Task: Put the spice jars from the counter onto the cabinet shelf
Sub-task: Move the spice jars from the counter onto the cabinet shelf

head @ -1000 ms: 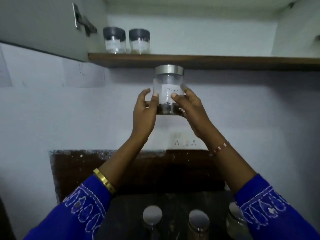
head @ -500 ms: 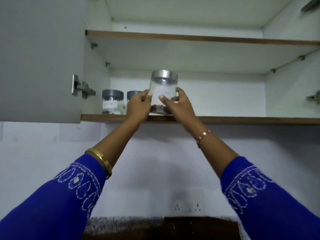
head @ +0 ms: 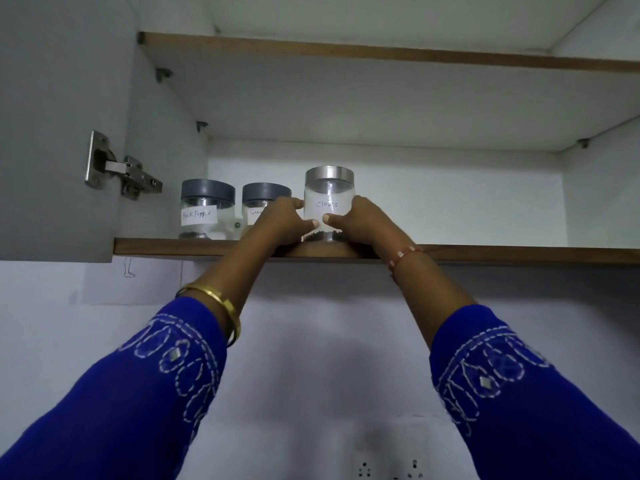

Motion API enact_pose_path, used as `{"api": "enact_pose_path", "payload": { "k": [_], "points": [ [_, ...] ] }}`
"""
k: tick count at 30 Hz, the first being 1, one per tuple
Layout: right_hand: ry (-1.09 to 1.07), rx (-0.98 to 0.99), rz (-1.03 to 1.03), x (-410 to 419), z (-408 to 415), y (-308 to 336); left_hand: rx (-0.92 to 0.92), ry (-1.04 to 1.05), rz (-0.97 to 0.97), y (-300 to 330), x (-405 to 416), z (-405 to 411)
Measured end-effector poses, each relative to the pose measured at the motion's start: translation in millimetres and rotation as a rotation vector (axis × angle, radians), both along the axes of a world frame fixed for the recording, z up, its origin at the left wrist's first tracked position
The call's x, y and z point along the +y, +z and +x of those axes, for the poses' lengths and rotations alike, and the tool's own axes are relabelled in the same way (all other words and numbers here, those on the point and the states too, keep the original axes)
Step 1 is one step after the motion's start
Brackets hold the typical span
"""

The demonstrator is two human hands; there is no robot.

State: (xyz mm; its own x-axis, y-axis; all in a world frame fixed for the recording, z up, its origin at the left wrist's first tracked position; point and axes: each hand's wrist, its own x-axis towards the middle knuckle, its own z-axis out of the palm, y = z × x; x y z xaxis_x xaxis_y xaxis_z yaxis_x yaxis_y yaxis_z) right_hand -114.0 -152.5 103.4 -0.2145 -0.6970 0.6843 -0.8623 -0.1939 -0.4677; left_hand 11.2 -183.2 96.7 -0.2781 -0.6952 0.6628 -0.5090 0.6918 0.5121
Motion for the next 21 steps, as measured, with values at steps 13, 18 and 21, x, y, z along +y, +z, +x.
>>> {"api": "enact_pose_path", "payload": {
  "k": [13,18,21],
  "points": [
    [-0.156,0.009,0.034,-19.4,-1.6,7.5,-0.07,0.14,0.032,8.3,-16.1,-10.1],
    [-0.131,0.024,-0.041,-17.3,-2.6,3.1,-0.114,0.088,0.041,7.1,-13.9,-8.2],
    [-0.137,0.055,0.018,-13.7,-1.8,4.7,-0.21,0.146,0.018,9.6,-13.0,-10.6]
  ]
}}
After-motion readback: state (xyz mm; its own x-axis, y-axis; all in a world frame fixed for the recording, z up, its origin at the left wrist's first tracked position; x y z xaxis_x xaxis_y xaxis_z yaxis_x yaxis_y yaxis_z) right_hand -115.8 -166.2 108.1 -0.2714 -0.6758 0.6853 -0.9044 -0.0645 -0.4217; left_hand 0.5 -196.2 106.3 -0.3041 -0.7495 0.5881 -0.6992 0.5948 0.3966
